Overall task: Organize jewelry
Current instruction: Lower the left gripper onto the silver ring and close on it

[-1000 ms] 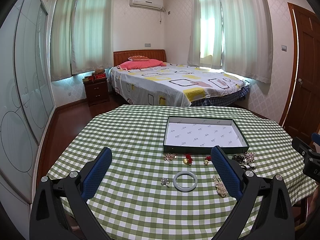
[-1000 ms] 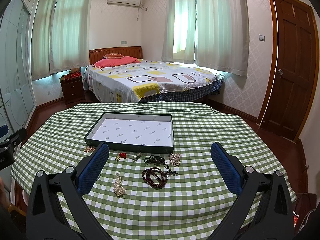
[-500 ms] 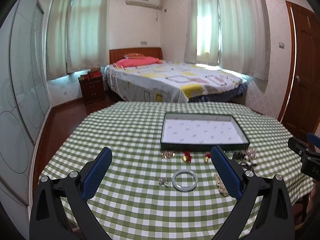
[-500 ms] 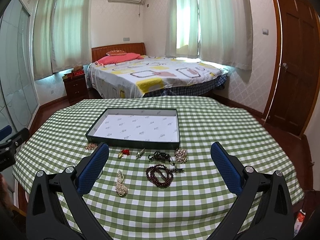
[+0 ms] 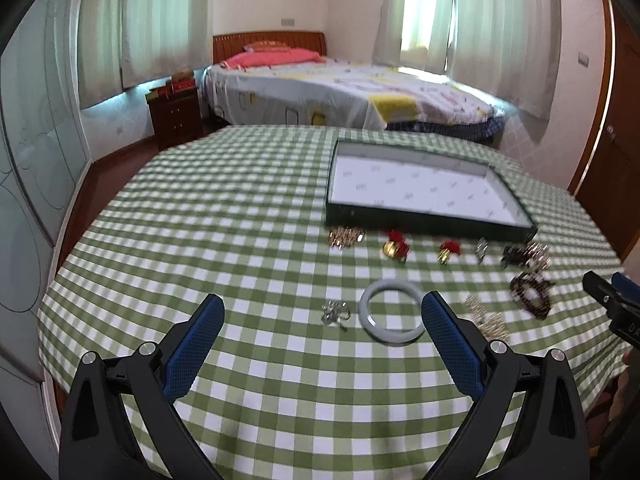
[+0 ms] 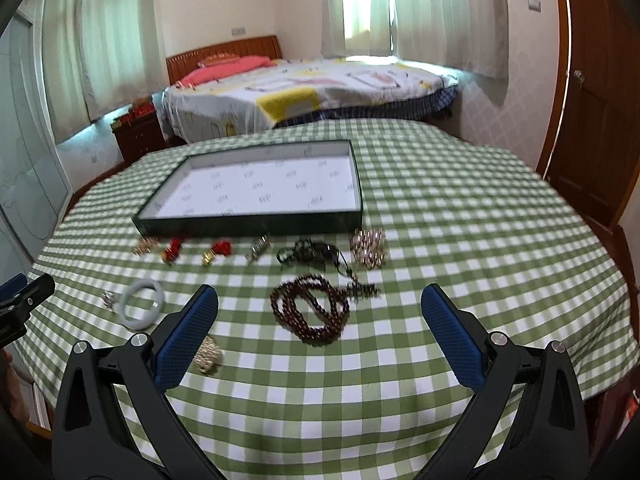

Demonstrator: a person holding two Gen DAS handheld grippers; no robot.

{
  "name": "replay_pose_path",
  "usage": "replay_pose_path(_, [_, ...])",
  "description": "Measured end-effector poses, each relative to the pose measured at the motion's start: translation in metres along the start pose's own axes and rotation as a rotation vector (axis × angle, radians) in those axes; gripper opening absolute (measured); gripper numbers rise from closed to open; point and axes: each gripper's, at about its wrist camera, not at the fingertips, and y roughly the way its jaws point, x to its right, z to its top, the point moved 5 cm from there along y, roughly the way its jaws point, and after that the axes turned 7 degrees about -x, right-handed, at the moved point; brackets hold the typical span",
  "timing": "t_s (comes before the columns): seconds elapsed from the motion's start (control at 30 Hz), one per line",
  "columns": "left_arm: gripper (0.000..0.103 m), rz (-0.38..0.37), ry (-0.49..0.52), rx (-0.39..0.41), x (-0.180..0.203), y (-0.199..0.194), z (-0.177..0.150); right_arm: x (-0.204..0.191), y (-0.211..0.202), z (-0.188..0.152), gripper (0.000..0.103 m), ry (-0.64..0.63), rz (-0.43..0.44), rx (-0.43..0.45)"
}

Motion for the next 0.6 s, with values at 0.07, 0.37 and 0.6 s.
replay_pose_path(0.07, [0.093,0.006,-0.002,-0.023,-0.003,0.012,-0.001,0.002,0.008,-0.003,0.099,0.000,0.005,-0.013])
replay_pose_path(0.37, [0.069,0.013,0.036,-0.093,-0.002,0.050,-0.008,0.005,0.034,-0.007,0.099,0.004,0.018,-0.065])
replay_pose_path(0.6, [0.063,0.005,0.053,-0.126,0.000,0.068,-0.007,0.004,0.047,-0.009,0.085,0.005,0.041,-0.098])
